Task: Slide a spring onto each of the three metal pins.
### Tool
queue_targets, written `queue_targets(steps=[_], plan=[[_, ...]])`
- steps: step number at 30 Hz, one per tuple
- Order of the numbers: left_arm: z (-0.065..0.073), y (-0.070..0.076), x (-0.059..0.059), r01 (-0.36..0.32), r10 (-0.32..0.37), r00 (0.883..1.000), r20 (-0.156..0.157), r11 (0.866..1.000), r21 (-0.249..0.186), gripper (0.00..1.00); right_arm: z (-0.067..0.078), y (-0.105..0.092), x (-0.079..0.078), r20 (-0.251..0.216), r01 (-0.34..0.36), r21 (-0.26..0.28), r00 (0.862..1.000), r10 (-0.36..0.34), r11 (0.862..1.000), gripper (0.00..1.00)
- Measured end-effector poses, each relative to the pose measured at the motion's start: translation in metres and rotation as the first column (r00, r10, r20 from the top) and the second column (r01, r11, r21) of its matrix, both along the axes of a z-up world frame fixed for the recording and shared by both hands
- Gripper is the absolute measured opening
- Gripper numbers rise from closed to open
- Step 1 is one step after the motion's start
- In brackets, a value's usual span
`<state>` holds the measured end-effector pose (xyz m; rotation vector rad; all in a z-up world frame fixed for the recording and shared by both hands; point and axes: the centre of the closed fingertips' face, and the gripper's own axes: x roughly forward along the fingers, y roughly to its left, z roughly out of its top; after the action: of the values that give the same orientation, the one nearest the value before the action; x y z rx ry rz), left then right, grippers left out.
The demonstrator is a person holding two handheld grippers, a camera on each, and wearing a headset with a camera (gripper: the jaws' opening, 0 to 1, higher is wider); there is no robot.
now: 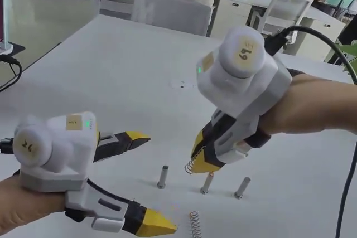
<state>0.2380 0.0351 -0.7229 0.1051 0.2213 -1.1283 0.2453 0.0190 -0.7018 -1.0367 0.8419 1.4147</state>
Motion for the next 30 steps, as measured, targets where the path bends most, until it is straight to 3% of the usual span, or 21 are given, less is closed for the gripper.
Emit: queue_targets(steps=[11, 24, 30], plan=[[-0.005, 0.016, -0.003, -0.042, 0.042, 0.999, -0.010, 0.999, -0.017, 0.97, -0.004, 0.017, 0.027, 0.004, -0.014, -0.031, 1.000, 0.014, 0.999, 0.08], [-0.008, 0.030, 0.000, -0.076, 0.076, 0.997, -0.005, 0.997, -0.030, 0.96, -0.034, 0.023, 0.050, 0.006, -0.025, -0.115, 1.000, 0.025, 0.993, 0.08], [-0.019, 0.035, -0.001, -0.077, 0.077, 0.997, 0.005, 0.997, 0.007, 0.96, -0.046, 0.024, 0.054, 0.003, -0.020, -0.141, 1.000, 0.020, 0.990, 0.08]])
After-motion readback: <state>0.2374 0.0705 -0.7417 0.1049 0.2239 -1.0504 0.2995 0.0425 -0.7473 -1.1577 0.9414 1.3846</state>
